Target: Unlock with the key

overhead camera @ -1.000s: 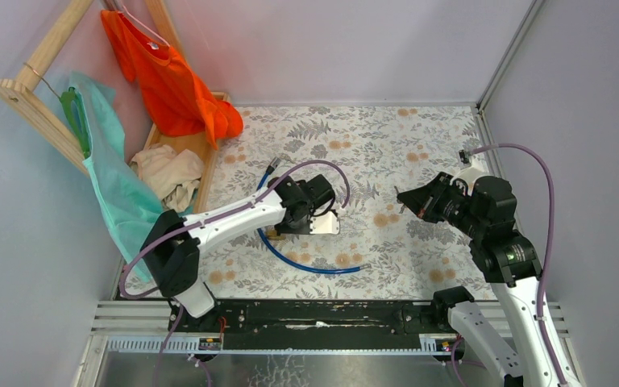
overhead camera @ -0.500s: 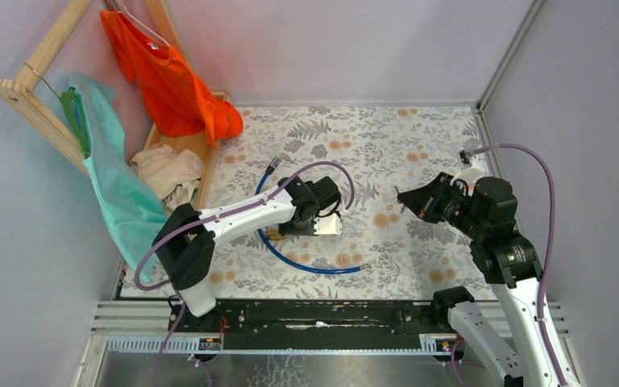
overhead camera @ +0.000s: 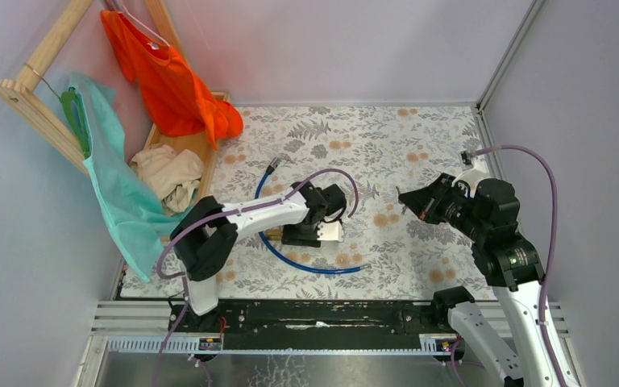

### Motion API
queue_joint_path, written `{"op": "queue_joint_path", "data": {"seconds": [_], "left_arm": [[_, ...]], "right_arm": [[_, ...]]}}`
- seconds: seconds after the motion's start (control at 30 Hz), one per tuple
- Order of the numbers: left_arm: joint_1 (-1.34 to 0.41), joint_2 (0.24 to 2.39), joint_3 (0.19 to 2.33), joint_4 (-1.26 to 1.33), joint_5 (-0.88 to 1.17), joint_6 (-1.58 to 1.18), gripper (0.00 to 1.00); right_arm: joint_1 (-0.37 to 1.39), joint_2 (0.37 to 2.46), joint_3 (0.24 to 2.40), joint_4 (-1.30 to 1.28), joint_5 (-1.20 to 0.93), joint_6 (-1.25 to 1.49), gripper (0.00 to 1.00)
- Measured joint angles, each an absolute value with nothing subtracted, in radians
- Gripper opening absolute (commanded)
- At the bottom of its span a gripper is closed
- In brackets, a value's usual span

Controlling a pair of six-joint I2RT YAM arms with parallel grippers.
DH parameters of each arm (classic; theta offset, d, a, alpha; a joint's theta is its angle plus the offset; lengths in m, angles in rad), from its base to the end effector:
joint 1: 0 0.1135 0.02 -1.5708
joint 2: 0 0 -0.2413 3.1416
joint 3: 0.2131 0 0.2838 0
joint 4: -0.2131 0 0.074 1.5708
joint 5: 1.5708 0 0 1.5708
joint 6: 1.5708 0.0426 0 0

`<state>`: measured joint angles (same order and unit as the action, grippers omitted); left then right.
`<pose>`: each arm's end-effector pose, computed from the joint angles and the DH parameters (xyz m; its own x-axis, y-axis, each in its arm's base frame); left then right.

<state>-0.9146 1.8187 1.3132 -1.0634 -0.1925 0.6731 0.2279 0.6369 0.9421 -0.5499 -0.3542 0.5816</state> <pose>0.2207 -0.2733 0.1498 0.0077 0.9930 0.1178 0.9882 -0.0255 0.1508 0.1750 0.0558 0.3700 -0.4937 0.4144 -0.7645 -0.3213 0.7300 0.6032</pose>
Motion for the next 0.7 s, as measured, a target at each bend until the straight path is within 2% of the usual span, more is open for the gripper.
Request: {"op": "queue_joint_path", "data": {"seconds": [0.17,0.4,0.7], "left_arm": [[-0.907,1.882,1.314,-1.050,-0.206,0.672,0.57],[-0.896,1.979,1.340,-1.070,-0.238,0.658,0.44],[-0.893,2.016,1.345,-1.074,-0.282,0.636,0.43]], "right_arm": [[0.228,0.638,0.958,-0.551,-0.352,0.579,0.00],[0.228,0.641,0.971,-0.551,-0.351,0.574,0.00],[0.228,0.645,0.971,-0.552,-0.352,0.572,0.00]]}}
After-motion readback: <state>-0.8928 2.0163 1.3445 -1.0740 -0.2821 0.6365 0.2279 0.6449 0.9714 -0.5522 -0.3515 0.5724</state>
